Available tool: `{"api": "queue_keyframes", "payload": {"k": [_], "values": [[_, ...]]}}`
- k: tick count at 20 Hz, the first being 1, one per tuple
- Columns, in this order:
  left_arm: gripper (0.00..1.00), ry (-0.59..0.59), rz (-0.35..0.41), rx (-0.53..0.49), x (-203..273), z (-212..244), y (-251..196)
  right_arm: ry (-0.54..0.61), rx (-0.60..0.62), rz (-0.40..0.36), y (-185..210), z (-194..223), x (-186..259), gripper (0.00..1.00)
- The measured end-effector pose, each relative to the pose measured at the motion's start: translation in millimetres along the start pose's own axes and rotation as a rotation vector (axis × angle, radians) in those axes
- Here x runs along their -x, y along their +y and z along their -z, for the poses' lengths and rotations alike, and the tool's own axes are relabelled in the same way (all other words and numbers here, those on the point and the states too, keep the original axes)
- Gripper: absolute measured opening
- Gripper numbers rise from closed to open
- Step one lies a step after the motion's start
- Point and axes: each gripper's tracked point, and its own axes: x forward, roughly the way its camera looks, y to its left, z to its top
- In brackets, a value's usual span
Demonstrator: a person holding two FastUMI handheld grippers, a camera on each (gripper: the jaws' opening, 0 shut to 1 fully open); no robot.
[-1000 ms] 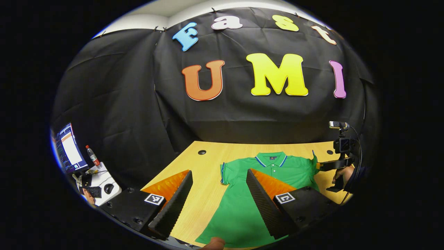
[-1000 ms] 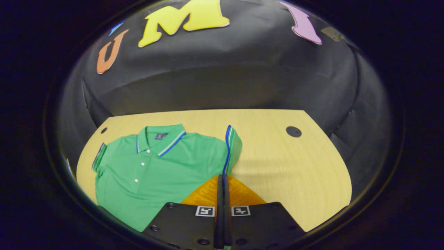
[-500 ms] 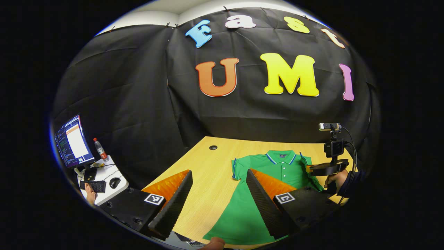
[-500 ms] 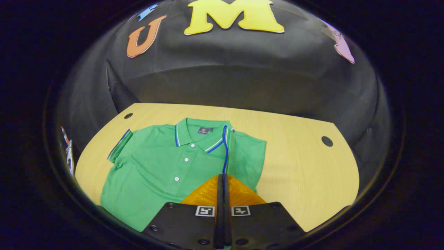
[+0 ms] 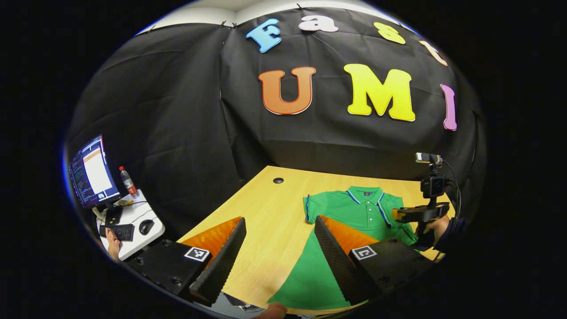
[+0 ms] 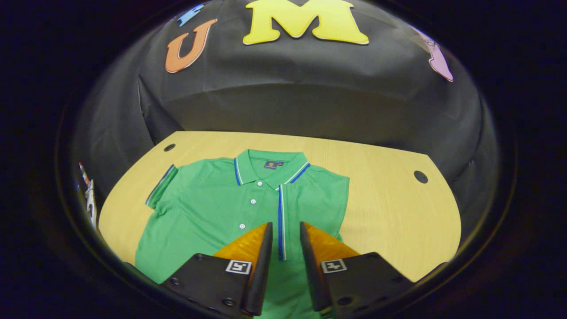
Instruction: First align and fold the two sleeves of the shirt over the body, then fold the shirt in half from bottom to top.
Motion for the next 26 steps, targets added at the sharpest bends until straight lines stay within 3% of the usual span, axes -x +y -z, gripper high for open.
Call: {"api": "queue_keyframes", "payload": {"k": [3, 6, 8, 14, 21, 26], "values": [[1.0, 0.031, 0.054, -0.007, -32, 13, -7, -0.053, -0.013, 0.038, -8, -10, 40, 0.81], [1.0, 0.071, 0.108, -0.01, -74, 22, -16, -0.099, -0.038, 0.07, -17, -15, 84, 0.8], [1.0, 0.113, 0.134, 0.0, -103, 33, -23, -0.126, -0.032, 0.102, -25, -17, 112, 0.93], [1.0, 0.258, 0.192, -0.004, -191, 75, -52, -0.233, 0.045, 0.235, -40, -33, 195, 0.95], [1.0, 0.427, 0.25, 0.012, -271, 103, -97, -0.215, 0.019, 0.289, -32, -26, 265, 0.95], [0.99, 0.474, 0.202, 0.022, -305, 104, -92, -0.178, -0.009, 0.331, -36, -14, 277, 0.95]]}}
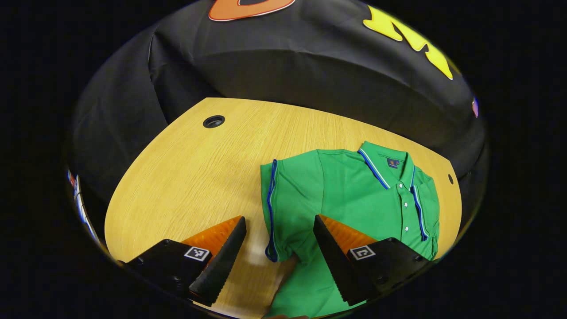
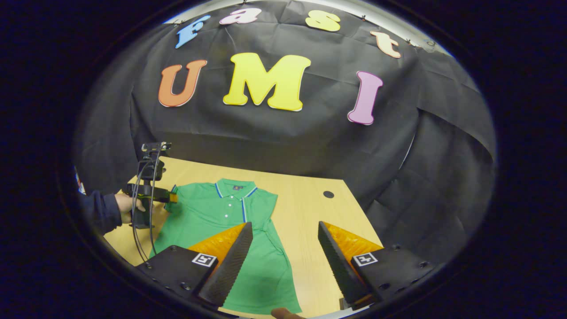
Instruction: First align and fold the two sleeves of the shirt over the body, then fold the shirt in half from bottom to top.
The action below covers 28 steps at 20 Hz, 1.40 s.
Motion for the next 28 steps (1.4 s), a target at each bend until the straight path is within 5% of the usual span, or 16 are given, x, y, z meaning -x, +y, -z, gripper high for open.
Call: {"api": "queue_keyframes", "payload": {"k": [4, 7, 8, 12, 20, 28], "values": [[0.77, 0.024, -0.025, -0.031, -12, -5, 7, 0.047, -0.015, -0.003, 10, 16, -6, 0.95], [0.7, 0.045, -0.015, -0.036, -16, -5, 1, 0.055, -0.019, -0.009, 16, 16, -7, 0.96], [0.5, 0.061, -0.02, -0.048, -18, -4, 1, 0.052, -0.021, -0.009, 17, 14, -8, 0.96], [0.21, 0.111, -0.044, -0.087, -28, 4, 6, 0.05, -0.026, -0.009, 21, 25, -6, 0.95], [0.05, 0.109, 0.008, -0.112, -29, 2, -1, 0.041, -0.056, -0.001, 13, 24, -10, 0.96], [0.04, 0.022, 0.05, -0.211, 3, -28, -39, 0.04, -0.104, -0.002, 2, 35, -15, 0.96]]}}
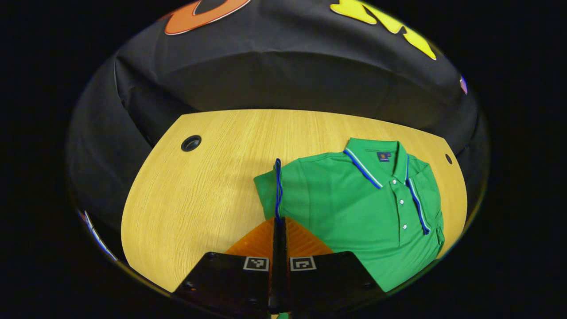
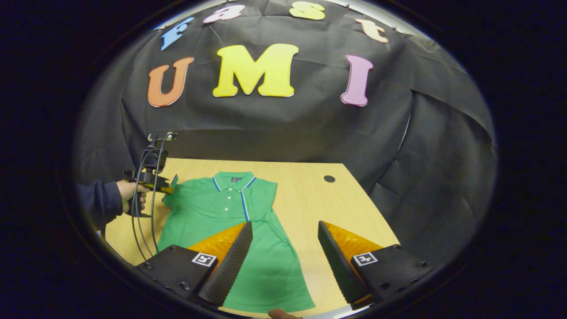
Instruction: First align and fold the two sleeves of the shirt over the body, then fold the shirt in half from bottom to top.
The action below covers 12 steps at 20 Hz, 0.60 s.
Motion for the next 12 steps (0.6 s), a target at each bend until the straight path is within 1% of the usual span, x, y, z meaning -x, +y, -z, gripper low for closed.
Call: {"api": "queue_keyframes", "payload": {"k": [2, 5, 6, 9, 12], "values": [[0.04, -0.019, 0.019, -0.04, 7, -11, -20, 0.004, -0.013, 0.004, -5, 3, -1, 0.94], [0.03, -0.036, 0.047, -0.109, 17, -22, -53, 0.01, -0.027, 0.015, -14, 8, -2, 0.95], [0.04, -0.039, 0.058, -0.129, 18, -24, -66, 0.014, -0.032, 0.02, -18, 11, -3, 0.94], [0.03, -0.033, 0.081, -0.18, 17, -22, -101, 0.028, -0.041, 0.038, -29, 19, -3, 0.94], [0.04, -0.018, 0.091, -0.213, 10, -14, -124, 0.045, -0.056, 0.057, -40, 27, -3, 0.94]]}}
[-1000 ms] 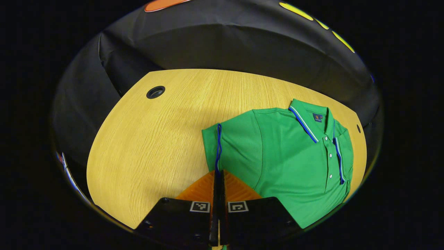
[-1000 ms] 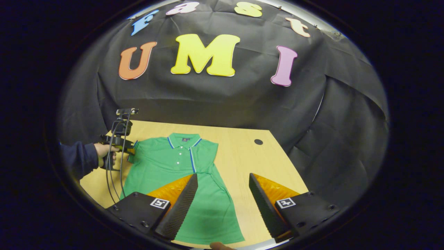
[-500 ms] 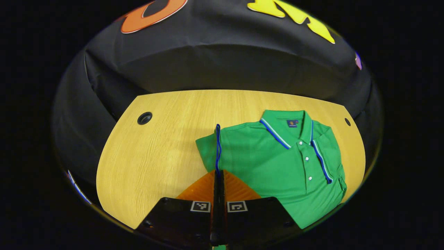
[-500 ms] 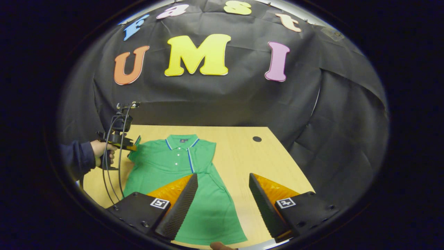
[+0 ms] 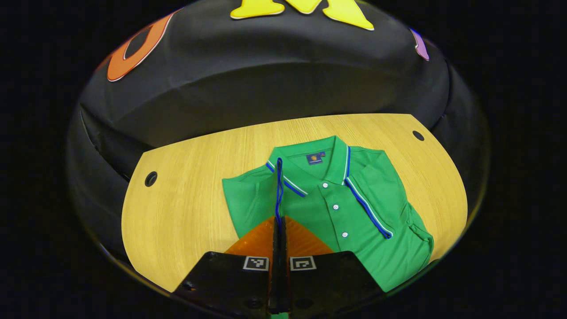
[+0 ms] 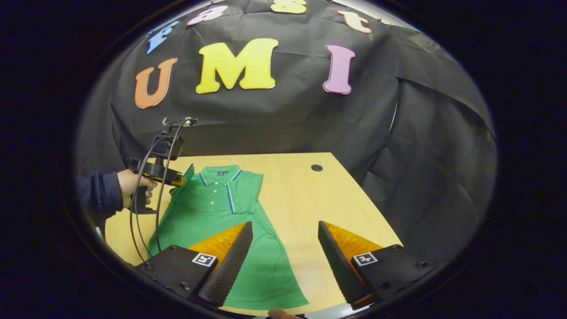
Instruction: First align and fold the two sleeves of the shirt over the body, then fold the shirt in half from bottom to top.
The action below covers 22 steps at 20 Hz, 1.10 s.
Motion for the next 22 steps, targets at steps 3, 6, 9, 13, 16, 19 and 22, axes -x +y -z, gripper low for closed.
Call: {"api": "queue_keyframes", "payload": {"k": [3, 6, 9, 13, 16, 19, 22], "values": [[0.04, 0.04, -0.031, -0.049, -13, 8, -5, 0.016, -0.007, 0.019, -12, 9, -3, 0.94], [0.11, 0.051, 0.026, -0.01, -13, 12, -20, 0.029, -0.009, 0.026, -19, 14, -4, 0.94], [0.63, 0.012, 0.065, 0.041, -4, 8, -26, 0.035, -0.006, 0.018, -22, 17, -7, 0.94], [1.0, -0.026, 0.027, 0.079, 29, 13, -4, 0.053, 0.031, -0.02, -15, 24, -16, 0.95], [0.99, -0.038, 0.008, 0.102, 56, 31, 13, 0.1, 0.043, -0.069, -7, 38, -23, 0.95], [0.99, -0.013, -0.026, 0.127, 80, 64, 32, 0.153, 0.063, -0.095, -3, 59, -32, 0.96], [0.99, 0.029, -0.045, 0.163, 99, 106, 42, 0.234, 0.098, -0.119, 0, 89, -39, 0.96]]}}
